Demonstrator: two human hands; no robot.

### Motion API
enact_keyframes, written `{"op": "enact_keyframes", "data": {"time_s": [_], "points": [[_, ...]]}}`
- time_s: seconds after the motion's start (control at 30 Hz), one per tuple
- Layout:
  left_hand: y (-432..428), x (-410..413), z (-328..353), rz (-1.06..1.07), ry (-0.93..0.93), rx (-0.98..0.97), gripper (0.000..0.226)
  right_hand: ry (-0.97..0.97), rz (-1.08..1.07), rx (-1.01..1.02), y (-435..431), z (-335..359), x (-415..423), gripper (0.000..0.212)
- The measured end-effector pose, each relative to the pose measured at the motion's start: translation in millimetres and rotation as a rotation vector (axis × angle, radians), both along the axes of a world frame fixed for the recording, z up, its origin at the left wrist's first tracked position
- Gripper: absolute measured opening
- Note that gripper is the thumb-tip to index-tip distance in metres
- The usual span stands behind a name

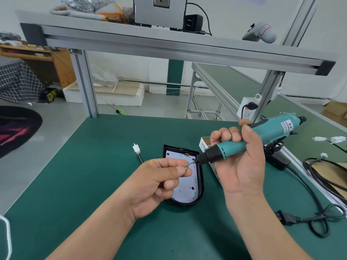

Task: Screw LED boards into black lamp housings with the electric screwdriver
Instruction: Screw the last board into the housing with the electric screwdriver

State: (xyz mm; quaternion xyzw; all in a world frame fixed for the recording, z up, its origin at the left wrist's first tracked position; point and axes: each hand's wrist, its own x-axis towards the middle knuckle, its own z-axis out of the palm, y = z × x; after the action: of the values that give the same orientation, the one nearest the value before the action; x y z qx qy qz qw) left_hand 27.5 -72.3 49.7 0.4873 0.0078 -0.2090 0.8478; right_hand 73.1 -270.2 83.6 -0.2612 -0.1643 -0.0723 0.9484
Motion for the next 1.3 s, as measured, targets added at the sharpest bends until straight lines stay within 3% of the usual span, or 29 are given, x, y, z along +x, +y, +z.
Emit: {"op": "enact_keyframes", "data": {"time_s": [0.27,0.5,1.03,1.17,1.3], "points": [[-2,0,2,0.037,0.007,-0.010,0.013,-0.011,0.000,-0.023,1,0,0,0.015],[-2,0,1,0.049,-0.016,0.036,0.025,-0.003,-0.013,-0.028,1,0,1,0.014],[0,2,-4,0.064,-0.056,0.096,0.030,-0.011,-0.014,-0.059,1,0,1,0.017],[-2,3,-7,0.137,-0.089,0.181,0.009,-0.077,-0.018,-0.146,1,0,0,0.012],[-4,2,-11,0.223,-0.136,0.264,0.011,-0.096,-0.047,-0.200,7,-2,-3,0.010]]}}
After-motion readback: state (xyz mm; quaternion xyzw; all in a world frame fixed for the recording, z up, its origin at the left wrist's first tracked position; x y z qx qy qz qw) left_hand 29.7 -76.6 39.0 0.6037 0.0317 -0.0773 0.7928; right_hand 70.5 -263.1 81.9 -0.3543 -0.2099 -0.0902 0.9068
